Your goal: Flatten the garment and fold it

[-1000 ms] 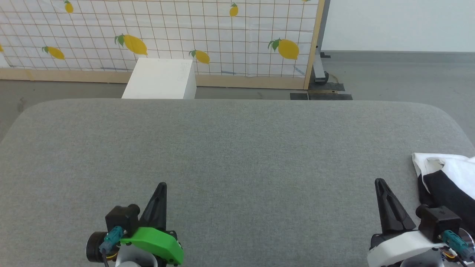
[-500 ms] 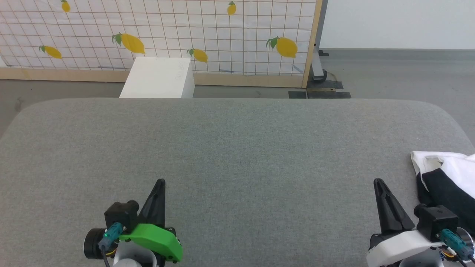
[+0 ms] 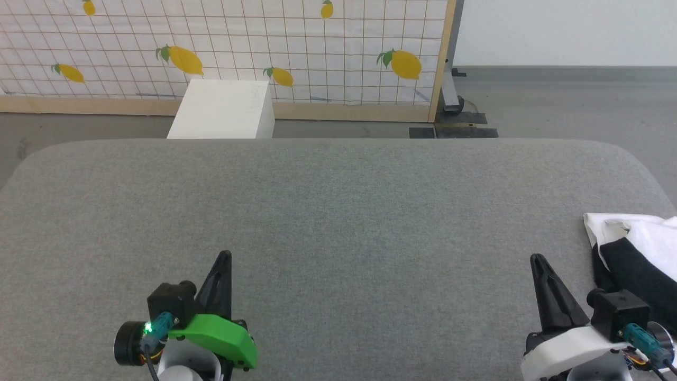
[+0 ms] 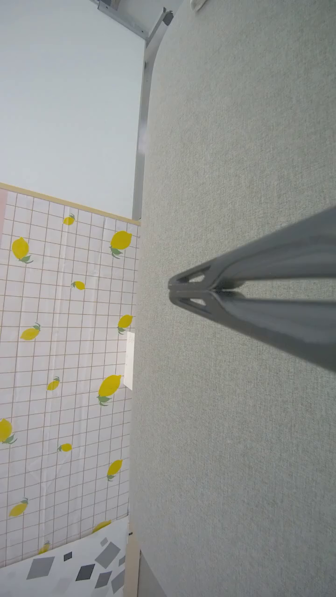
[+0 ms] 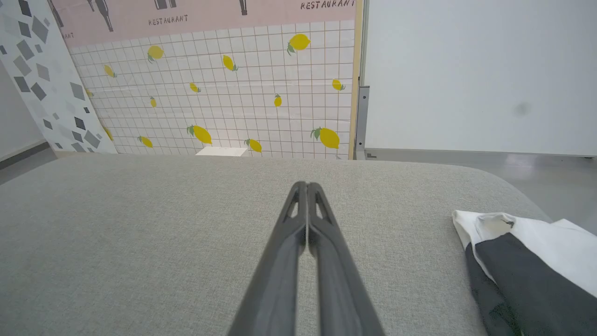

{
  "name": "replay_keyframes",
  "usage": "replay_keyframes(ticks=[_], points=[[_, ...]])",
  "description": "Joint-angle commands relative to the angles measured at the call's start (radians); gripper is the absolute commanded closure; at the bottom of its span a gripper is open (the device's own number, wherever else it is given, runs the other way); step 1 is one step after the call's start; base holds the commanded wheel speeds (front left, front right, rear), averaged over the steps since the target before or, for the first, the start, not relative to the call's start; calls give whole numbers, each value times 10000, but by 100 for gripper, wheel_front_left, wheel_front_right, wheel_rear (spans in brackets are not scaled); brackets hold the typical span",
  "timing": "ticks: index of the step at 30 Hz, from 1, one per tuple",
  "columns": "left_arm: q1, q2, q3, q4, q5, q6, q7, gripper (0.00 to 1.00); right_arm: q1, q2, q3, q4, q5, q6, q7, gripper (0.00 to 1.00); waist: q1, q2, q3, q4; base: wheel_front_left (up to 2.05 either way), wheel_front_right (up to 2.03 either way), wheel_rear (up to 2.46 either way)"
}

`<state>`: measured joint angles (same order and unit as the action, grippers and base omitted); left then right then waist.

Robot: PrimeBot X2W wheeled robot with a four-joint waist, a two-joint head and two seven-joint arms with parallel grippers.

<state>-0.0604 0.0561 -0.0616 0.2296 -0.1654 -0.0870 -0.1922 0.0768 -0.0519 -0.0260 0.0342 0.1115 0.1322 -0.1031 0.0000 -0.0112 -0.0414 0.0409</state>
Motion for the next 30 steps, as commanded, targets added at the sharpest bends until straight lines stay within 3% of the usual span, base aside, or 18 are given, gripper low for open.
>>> replay_keyframes(ticks=[1, 30], points=[[162, -16, 42, -105, 120, 48, 72, 100, -168, 5, 27, -57, -131, -4, 46, 100, 0, 31, 7, -7, 0, 0, 0], [318, -31, 244, -875, 659, 337, 722, 100, -379, 9, 109, -157, -477, -8, 392, 100, 0, 59, 150, -148, 0, 0, 0]])
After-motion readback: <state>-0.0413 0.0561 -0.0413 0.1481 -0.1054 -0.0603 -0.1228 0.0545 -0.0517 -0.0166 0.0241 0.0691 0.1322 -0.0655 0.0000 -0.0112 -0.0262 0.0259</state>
